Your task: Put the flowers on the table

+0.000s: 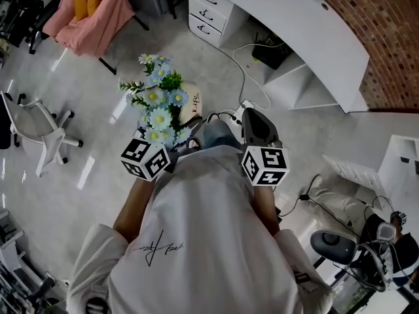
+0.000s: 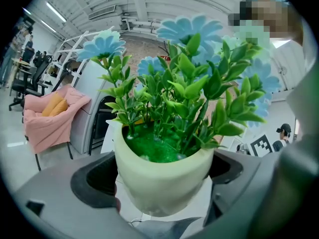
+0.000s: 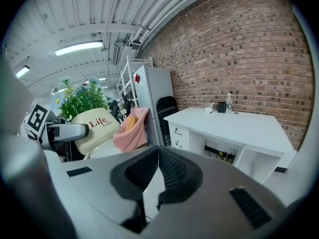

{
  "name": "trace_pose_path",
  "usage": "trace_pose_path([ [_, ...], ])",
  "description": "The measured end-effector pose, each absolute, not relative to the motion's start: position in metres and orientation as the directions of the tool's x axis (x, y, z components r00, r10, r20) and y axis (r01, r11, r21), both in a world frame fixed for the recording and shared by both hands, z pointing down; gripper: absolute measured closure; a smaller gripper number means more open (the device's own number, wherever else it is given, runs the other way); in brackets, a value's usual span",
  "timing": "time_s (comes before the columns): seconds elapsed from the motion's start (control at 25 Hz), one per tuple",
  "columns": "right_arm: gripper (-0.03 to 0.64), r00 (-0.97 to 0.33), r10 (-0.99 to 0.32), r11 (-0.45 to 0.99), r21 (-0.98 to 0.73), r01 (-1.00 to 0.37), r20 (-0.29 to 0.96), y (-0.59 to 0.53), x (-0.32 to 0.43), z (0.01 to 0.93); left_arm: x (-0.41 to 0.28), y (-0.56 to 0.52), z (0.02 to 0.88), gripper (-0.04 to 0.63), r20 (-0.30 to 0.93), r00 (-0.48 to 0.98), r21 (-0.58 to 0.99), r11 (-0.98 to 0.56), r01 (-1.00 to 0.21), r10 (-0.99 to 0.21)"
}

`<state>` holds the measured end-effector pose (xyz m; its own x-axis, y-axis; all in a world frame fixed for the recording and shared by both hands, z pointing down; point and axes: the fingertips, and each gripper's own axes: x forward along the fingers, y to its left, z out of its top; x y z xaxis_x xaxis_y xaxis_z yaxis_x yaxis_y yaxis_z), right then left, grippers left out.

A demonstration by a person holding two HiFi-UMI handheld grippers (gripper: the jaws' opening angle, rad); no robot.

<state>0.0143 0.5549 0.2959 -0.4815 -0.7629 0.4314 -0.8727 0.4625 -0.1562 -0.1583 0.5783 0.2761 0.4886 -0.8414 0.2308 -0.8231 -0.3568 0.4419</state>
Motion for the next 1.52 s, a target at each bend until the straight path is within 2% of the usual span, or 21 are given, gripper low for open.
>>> trace_pose_path([
  [0.88,0.592,-0.465,-0.757,0.428,-0.19,-0.884,0.458,0.428,0.026,0.307,-0.147,0.444,0.273,0.04,0.243,0.523,0.456,-0.38,-0.805,-0.817],
  [1.52,0.592,-0.582,-0.704,0.52,-0.262,-0.813,0.407,0.301,0.026,0.311,-0.115,0.327,0.259,0.04,0.256,0.476,0.401,-0.356,-0.844,-0.841],
])
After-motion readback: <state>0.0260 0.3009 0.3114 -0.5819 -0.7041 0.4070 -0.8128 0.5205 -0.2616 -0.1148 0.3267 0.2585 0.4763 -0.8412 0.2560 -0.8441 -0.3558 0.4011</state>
